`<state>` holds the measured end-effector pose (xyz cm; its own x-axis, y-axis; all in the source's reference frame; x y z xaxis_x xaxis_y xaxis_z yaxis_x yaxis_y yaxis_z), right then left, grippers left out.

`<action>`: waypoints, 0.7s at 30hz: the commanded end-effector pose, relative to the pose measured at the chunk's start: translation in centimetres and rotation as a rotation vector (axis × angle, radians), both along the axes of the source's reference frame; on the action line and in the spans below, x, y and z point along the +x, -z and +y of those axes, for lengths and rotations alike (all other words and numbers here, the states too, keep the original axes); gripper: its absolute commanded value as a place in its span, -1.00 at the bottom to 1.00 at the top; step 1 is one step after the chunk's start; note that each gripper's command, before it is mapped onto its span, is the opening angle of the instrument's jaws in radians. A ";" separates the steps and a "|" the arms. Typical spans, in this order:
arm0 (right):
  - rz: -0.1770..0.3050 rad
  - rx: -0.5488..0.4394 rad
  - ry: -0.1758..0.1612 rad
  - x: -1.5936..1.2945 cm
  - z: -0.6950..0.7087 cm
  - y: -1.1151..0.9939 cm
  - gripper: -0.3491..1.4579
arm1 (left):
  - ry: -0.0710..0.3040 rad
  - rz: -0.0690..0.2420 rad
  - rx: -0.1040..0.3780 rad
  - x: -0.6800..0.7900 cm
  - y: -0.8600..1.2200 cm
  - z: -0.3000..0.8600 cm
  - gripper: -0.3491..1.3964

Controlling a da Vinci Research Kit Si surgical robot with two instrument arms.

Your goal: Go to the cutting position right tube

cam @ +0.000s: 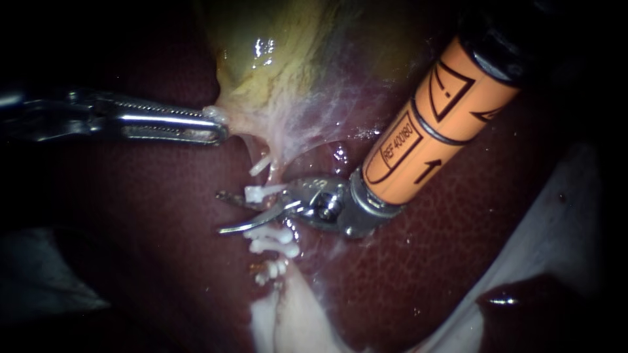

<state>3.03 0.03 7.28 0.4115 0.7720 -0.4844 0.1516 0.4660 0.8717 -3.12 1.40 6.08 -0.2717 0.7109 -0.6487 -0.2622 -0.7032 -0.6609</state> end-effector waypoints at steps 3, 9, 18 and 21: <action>-0.001 0.001 0.000 0.00 0.00 0.00 0.88 | 0.000 0.000 0.000 0.00 0.00 0.00 -1.00; -0.003 0.005 0.000 0.00 -0.02 0.00 0.86 | 0.000 0.000 0.000 0.00 -0.01 0.00 -1.00; 0.004 0.009 0.009 -0.01 -0.09 0.20 0.90 | 0.000 0.000 0.000 0.01 -0.01 0.00 -1.00; 0.004 0.011 0.013 -0.01 -0.11 0.29 0.90 | 0.000 0.000 0.000 0.01 -0.01 0.00 -1.00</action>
